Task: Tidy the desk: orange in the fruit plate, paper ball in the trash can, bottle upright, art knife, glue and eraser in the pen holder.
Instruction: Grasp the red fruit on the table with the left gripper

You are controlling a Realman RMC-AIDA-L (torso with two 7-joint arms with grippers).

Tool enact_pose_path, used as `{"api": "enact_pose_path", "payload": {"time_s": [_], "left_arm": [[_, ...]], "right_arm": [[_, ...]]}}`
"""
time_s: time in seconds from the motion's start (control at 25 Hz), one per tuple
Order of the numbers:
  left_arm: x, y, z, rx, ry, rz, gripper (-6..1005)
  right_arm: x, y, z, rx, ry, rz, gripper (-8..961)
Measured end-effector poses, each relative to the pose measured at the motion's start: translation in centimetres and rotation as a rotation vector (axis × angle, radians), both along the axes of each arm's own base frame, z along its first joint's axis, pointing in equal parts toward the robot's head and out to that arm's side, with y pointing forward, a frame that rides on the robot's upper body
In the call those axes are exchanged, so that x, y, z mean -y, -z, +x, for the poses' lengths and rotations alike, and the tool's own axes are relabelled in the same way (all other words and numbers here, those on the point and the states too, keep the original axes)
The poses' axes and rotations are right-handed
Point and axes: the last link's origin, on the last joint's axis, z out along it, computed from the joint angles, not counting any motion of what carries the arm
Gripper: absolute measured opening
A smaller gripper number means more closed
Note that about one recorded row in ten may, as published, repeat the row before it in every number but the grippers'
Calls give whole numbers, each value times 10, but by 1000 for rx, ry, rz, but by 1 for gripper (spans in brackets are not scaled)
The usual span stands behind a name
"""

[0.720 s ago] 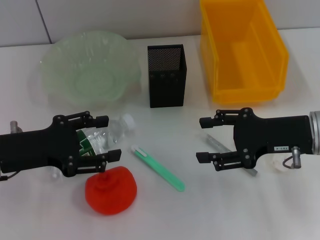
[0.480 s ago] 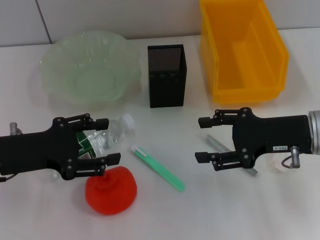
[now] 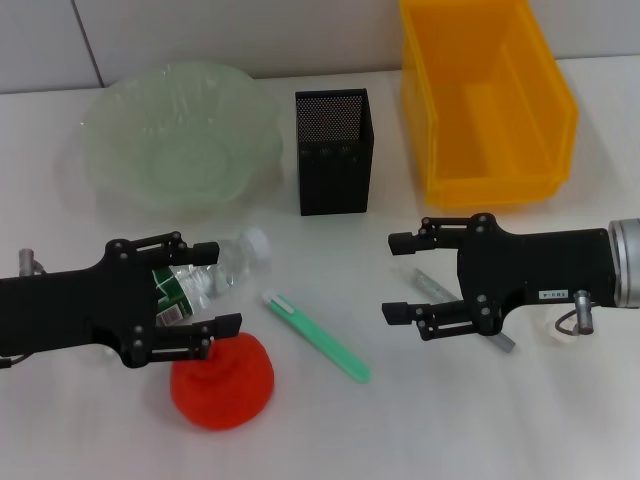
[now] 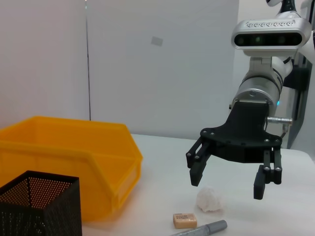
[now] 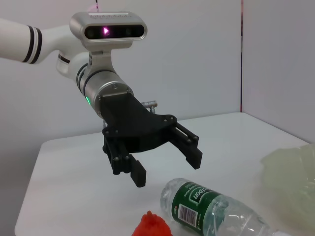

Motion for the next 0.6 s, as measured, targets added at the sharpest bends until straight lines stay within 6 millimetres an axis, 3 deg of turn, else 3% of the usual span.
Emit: {"api": "enact_pose_path", "payload": {"time_s": [0.6], "left_arm": [[0, -2, -10, -55, -37, -2, 756]], "right_arm": [[1, -3, 5, -2, 19, 14, 774]]}}
